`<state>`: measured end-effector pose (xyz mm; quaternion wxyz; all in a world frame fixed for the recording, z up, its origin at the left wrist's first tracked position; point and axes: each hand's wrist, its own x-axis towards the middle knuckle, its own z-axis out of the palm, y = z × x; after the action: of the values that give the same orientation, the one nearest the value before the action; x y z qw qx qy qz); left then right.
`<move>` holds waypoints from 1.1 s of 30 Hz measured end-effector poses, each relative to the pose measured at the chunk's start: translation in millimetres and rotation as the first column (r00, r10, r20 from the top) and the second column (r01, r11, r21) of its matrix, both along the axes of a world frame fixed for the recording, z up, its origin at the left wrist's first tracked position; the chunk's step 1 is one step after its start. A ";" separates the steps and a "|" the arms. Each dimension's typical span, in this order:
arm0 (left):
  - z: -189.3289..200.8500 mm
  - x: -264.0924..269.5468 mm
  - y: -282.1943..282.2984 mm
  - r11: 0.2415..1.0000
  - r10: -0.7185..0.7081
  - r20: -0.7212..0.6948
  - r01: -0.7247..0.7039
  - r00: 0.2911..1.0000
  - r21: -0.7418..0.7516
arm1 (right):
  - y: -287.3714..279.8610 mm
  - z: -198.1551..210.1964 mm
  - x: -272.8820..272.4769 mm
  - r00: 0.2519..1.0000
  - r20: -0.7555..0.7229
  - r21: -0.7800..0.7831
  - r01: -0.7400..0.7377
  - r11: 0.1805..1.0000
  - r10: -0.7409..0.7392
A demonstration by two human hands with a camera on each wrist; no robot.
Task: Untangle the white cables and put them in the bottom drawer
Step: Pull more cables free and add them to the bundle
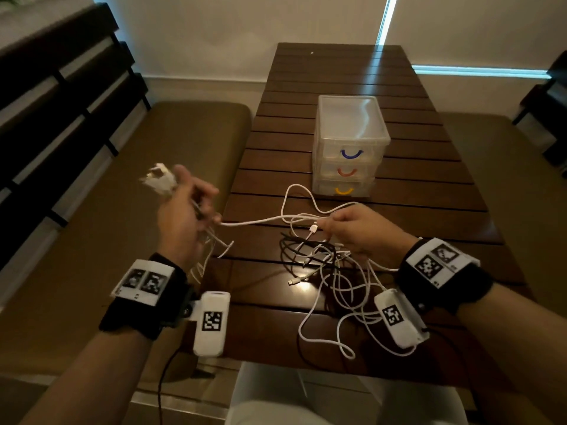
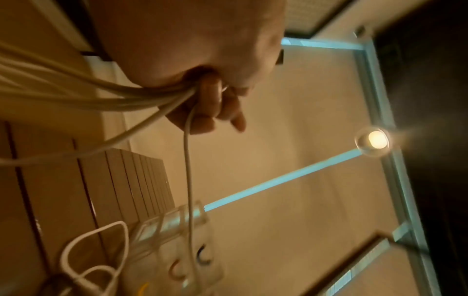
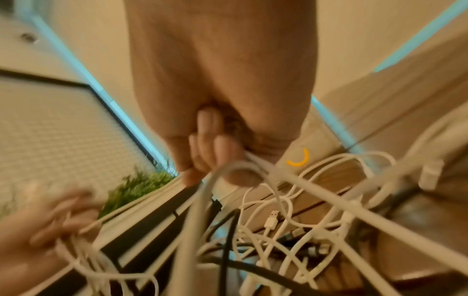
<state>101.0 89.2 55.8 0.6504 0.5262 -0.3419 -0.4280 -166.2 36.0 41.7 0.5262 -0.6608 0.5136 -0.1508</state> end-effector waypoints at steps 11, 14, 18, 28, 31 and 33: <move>-29.0 -71.0 6.2 0.886 -0.461 0.794 0.252 0.396 0.389 | 12.3 5.1 9.1 0.985 -0.026 -0.125 -0.170 0.977 0.168; -21.0 -56.4 7.0 0.946 -0.324 0.795 0.192 0.513 0.262 | 12.6 -1.0 -12.8 0.980 -0.066 -0.074 -0.192 0.979 0.187; -11.0 -41.2 -2.0 0.995 -0.021 0.656 -0.045 0.755 0.084 | 14.6 -8.9 -25.5 0.973 -0.050 -0.094 -0.227 0.969 0.223; 8.6 -21.3 -12.9 0.914 0.400 -0.194 -0.406 0.896 0.009 | 20.0 -14.6 -24.8 0.815 -0.456 0.032 -0.385 0.922 0.356; 12.8 -23.0 -5.7 0.959 0.269 -0.129 -0.277 0.955 -0.053 | 21.2 -15.4 -23.3 0.864 -0.455 -0.104 -0.294 0.950 0.218; 9.6 -38.6 2.4 0.987 0.153 0.016 -0.152 0.988 -0.061 | 23.5 -11.8 -15.2 0.852 -0.468 -0.119 -0.326 0.938 0.237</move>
<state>62.4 91.6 65.4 0.6930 0.5357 -0.3200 -0.3610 -181.4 59.5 29.9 0.3438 -0.7939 0.5004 0.0345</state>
